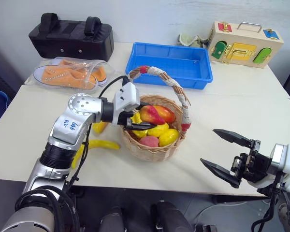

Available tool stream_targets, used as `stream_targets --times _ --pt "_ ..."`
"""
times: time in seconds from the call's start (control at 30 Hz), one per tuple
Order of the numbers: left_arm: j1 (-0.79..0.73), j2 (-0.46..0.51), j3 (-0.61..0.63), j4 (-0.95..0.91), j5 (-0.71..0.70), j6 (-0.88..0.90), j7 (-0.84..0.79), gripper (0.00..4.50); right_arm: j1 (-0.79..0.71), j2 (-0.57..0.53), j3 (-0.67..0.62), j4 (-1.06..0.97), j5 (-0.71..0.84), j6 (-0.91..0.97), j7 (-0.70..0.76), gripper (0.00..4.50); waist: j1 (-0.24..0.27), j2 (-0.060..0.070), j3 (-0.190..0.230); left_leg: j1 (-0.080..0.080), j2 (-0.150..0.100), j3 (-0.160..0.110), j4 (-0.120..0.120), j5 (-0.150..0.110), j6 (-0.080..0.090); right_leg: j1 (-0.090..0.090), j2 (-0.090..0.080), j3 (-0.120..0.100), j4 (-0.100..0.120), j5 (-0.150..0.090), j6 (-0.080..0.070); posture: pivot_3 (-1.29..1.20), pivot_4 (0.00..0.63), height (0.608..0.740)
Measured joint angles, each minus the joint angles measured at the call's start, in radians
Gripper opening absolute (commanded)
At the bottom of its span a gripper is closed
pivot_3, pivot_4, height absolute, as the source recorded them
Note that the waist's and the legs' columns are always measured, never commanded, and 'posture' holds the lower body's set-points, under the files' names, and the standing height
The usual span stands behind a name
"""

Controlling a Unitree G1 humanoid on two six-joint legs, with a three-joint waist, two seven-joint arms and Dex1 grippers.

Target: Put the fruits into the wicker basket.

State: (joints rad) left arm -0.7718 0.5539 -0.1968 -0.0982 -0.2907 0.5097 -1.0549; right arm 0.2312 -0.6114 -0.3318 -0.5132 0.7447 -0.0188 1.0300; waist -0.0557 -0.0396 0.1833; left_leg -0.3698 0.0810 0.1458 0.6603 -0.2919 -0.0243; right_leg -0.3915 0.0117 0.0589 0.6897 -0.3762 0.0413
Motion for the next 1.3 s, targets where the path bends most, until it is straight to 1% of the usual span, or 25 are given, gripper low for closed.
stream_targets --times 0.03,0.07,0.17,0.33,0.4,0.43,0.5,0.6,0.63,0.67,0.77,0.87,0.97,1.03,1.13,1.2,1.3 --pt "0.0 0.007 0.002 -0.007 -0.001 0.0 -0.001 4.29 0.0 0.003 0.0 0.0 -0.001 0.0 -0.004 4.5 0.0 0.0 0.0 0.0 0.0 0.0 0.0 0.0 0.0 0.0 0.0 0.0 0.0 0.0 0.0 0.0 0.15 0.74" --pt "0.001 0.017 0.007 -0.012 -0.004 0.0 -0.004 4.45 -0.001 0.003 0.001 0.0 -0.001 0.0 -0.006 4.5 0.0 0.0 0.0 0.0 0.0 0.0 0.0 0.0 0.0 0.0 0.0 0.0 0.0 0.0 0.0 0.0 0.15 0.74" --pt "0.037 0.051 0.064 -0.047 -0.038 -0.002 -0.016 4.45 -0.011 0.003 0.006 0.001 -0.005 -0.001 -0.009 4.5 -0.002 0.001 0.0 0.0 0.0 0.0 0.0 0.0 0.0 0.0 0.0 0.0 0.0 0.0 0.0 0.0 0.15 0.74" --pt "0.212 0.147 0.281 -0.116 -0.155 -0.043 -0.057 4.45 -0.073 0.007 0.044 0.03 -0.011 -0.001 0.011 4.5 -0.003 0.001 0.001 0.001 0.001 0.0 -0.001 0.0 0.0 0.0 0.0 0.0 0.0 0.0 0.0 0.0 0.15 0.74" --pt "0.322 0.216 0.386 -0.127 -0.189 -0.07 -0.101 4.45 -0.109 0.009 0.065 0.056 -0.012 0.0 0.031 4.5 -0.007 0.001 0.001 0.001 0.001 0.0 -0.001 0.0 0.0 0.0 0.0 0.0 0.0 0.0 -0.001 0.0 0.15 0.74" --pt "0.404 0.277 0.47 -0.101 -0.195 -0.081 -0.124 4.45 -0.146 0.009 0.085 0.081 -0.011 0.001 0.048 4.5 -0.017 0.001 0.001 0.001 0.001 0.001 -0.001 0.0 0.0 0.0 0.0 0.0 0.0 -0.001 -0.001 0.0 0.15 0.74" --pt "0.496 0.361 0.598 0.0 -0.19 -0.096 -0.152 4.45 -0.193 0.01 0.105 0.12 -0.011 0.003 0.074 4.5 -0.023 0.001 0.001 0.001 0.001 0.0 -0.001 0.0 0.0 -0.001 -0.001 -0.001 0.0 -0.002 -0.004 0.0 0.15 0.74" --pt "0.575 0.462 0.73 0.146 -0.185 -0.141 -0.206 4.45 -0.26 0.026 0.141 0.175 -0.016 0.001 0.107 4.5 -0.02 0.001 0.001 0.001 0.0 0.0 -0.002 -0.001 0.001 0.0 -0.002 -0.003 -0.002 -0.002 -0.004 0.0 0.15 0.74" --pt "0.623 0.499 0.768 0.211 -0.176 -0.168 -0.235 4.45 -0.281 0.036 0.156 0.191 -0.021 -0.004 0.118 4.5 -0.021 0.001 0.001 0.001 0.0 0.0 -0.002 -0.001 0.002 0.0 -0.003 -0.003 -0.002 -0.002 -0.004 0.0 0.15 0.74" --pt "0.66 0.52 0.798 0.277 -0.167 -0.192 -0.256 4.45 -0.288 0.039 0.167 0.204 -0.023 -0.006 0.127 4.5 -0.022 0.001 0.001 0.001 0.0 0.001 -0.003 -0.001 0.002 -0.001 -0.004 -0.003 -0.003 -0.003 -0.004 0.0 0.15 0.74" --pt "0.78 0.535 0.87 0.481 -0.129 -0.29 -0.294 4.45 -0.291 0.047 0.182 0.219 -0.046 -0.024 0.161 4.5 -0.024 0.001 0.001 0.0 0.0 0.001 -0.006 -0.002 0.002 -0.002 -0.004 -0.003 -0.004 -0.003 -0.004 0.0 0.15 0.74" --pt "0.813 0.544 0.89 0.61 -0.101 -0.373 -0.297 4.45 -0.291 0.047 0.185 0.222 -0.058 -0.037 0.183 4.5 -0.019 -0.004 0.0 0.0 0.0 -0.001 -0.007 -0.002 0.002 -0.002 -0.004 -0.005 -0.004 -0.003 -0.005 0.0 0.15 0.74" --pt "0.812 0.556 0.886 0.642 -0.097 -0.412 -0.304 4.45 -0.278 0.047 0.185 0.222 -0.067 -0.052 0.203 4.5 -0.014 -0.007 -0.002 0.0 0.0 -0.001 -0.009 -0.004 0.006 -0.001 -0.005 -0.006 -0.006 -0.003 -0.005 0.0 0.15 0.74" --pt "0.799 0.555 0.851 0.58 -0.113 -0.38 -0.318 4.45 -0.264 0.046 0.185 0.222 -0.074 -0.054 0.205 4.5 -0.008 -0.007 -0.002 0.0 -0.001 -0.001 -0.009 -0.004 0.006 0.0 -0.006 -0.006 -0.006 -0.003 -0.005 0.0 0.15 0.74" --pt "0.767 0.541 0.757 0.406 -0.15 -0.295 -0.324 4.45 -0.261 0.046 0.184 0.222 -0.077 -0.054 0.203 4.5 -0.001 -0.007 -0.002 0.0 -0.001 -0.001 -0.009 -0.004 0.006 0.0 -0.006 -0.006 -0.006 -0.002 -0.005 0.0 0.15 0.74" --pt "0.724 0.526 0.671 0.292 -0.163 -0.212 -0.299 4.45 -0.258 0.042 0.18 0.219 -0.077 -0.047 0.196 4.5 -0.001 -0.007 -0.002 0.0 -0.001 0.0 -0.009 -0.004 0.006 0.0 -0.006 -0.006 -0.006 -0.002 -0.005 0.0 0.15 0.74" --pt "0.624 0.491 0.511 0.182 -0.146 -0.113 -0.231 4.45 -0.259 0.034 0.171 0.196 -0.076 -0.034 0.176 4.5 -0.001 -0.006 -0.002 0.0 -0.001 0.0 -0.009 -0.003 0.004 -0.001 -0.005 -0.005 -0.006 -0.002 -0.005 0.0 0.15 0.74"
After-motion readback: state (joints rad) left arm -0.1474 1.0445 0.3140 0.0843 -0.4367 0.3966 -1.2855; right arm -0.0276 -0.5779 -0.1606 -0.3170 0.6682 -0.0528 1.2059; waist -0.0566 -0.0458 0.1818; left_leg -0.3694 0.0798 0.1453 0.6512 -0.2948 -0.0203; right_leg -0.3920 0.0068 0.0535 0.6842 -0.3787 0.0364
